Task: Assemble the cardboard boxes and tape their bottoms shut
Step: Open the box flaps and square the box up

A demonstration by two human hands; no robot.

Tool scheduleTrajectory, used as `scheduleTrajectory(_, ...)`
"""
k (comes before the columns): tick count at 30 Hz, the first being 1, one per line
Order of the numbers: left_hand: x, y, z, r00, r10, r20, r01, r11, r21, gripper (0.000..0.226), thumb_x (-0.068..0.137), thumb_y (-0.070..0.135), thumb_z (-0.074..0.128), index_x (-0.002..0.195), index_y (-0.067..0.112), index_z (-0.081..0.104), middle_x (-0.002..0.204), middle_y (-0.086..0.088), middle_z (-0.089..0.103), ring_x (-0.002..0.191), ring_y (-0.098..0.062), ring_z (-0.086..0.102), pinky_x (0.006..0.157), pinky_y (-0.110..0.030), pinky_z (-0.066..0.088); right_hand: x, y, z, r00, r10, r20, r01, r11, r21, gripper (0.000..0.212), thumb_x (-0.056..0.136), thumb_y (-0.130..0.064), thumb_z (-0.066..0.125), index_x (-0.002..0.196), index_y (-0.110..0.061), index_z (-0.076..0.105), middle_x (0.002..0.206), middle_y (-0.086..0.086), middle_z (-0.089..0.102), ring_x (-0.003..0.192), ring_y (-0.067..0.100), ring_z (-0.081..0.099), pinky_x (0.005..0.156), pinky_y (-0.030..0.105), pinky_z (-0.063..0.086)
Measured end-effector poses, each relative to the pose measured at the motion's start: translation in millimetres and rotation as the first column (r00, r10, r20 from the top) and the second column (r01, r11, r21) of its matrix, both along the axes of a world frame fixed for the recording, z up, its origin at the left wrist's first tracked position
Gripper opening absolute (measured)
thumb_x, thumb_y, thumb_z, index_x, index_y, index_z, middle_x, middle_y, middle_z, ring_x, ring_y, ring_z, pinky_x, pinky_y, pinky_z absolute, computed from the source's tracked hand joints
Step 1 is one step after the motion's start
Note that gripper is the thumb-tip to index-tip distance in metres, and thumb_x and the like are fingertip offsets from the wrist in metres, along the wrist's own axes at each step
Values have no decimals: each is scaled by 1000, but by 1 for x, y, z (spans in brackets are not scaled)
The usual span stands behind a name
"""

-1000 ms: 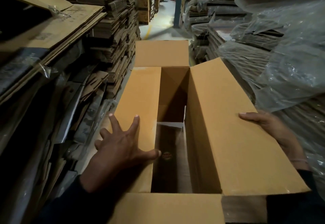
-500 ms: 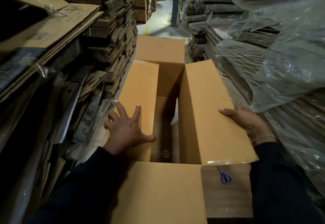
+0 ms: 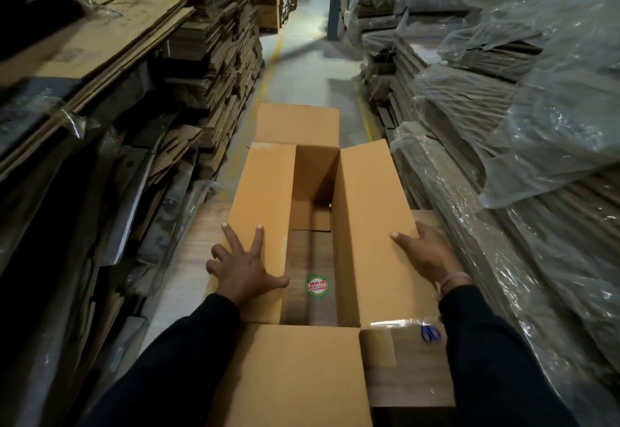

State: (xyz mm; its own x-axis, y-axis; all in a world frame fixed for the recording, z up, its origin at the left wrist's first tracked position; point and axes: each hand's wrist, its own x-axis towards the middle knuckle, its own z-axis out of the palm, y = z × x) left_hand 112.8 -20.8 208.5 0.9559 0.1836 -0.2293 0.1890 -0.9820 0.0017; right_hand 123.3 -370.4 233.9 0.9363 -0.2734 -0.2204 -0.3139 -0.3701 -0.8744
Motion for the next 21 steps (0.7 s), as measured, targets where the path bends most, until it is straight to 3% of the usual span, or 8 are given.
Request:
scheduleTrajectory(2,-1,-6,0,999,3,-36,-3,1000,-15,142,58,99,61,160,42,-18,159,-30,-32,137,-57,22,104,-62,37,-2,-2,-2,1000,-8,-17,8,999,-42,32,98,-34,73,127,-20,66,113,-1,74,102,21,72,95,46,59)
scheduleTrajectory(5,-4,-8,-4,999,0,-51,-1,1000,-31,143,58,99,61,161,41,-19,159,-30,-34,140,-58,18,105,-64,37,-5,-2,-13,996,-48,-74,38,991,-132,31,100,-39,70,124,-21,60,111,-2,67,95,17,64,79,35,51)
scheduleTrajectory(9,16,-5,6,1000,-28,-12,26,991,-132,149,53,108,49,163,33,-17,165,-20,-35,151,-60,-9,108,-81,27,-1,7,-33,989,-119,-93,88,954,-286,54,100,-44,66,141,-10,55,134,9,62,115,33,61,99,46,53)
scheduleTrajectory(11,33,-4,12,1000,-9,4,9,983,-182,148,53,110,44,163,33,-17,166,-17,-35,152,-59,-15,111,-81,20,1,18,-35,982,-152,-114,98,919,-383,58,103,-41,62,151,-13,46,148,18,50,130,40,52,110,54,47)
scheduleTrajectory(13,43,-4,12,1000,13,9,-11,979,-202,143,55,109,45,164,36,-14,168,-16,-30,153,-59,-5,113,-74,26,-2,32,-33,986,-141,-88,72,838,-541,62,105,-42,57,161,-25,34,159,18,34,141,42,37,117,56,36)
scheduleTrajectory(16,40,-10,6,1000,5,3,-4,993,-115,134,63,104,50,165,38,-9,169,-16,-23,146,-56,15,108,-59,35,-8,52,-33,996,32,-83,-77,770,-633,79,96,-78,45,164,-44,24,172,8,10,156,41,12,125,60,13)
scheduleTrajectory(18,28,-14,0,1000,-3,21,5,996,-94,132,66,102,49,165,37,-9,169,-18,-22,143,-54,20,105,-57,36,-13,60,-42,980,74,-185,-174,768,-617,99,81,-94,44,164,-49,16,172,4,7,155,44,12,123,64,18)
scheduleTrajectory(21,5,-15,-11,999,-24,33,26,996,-87,131,67,102,45,164,35,-11,168,-20,-24,142,-55,19,104,-58,36,-29,61,-60,962,94,-255,-213,841,-497,103,85,-72,67,163,-54,2,170,5,12,151,43,23,120,64,28)
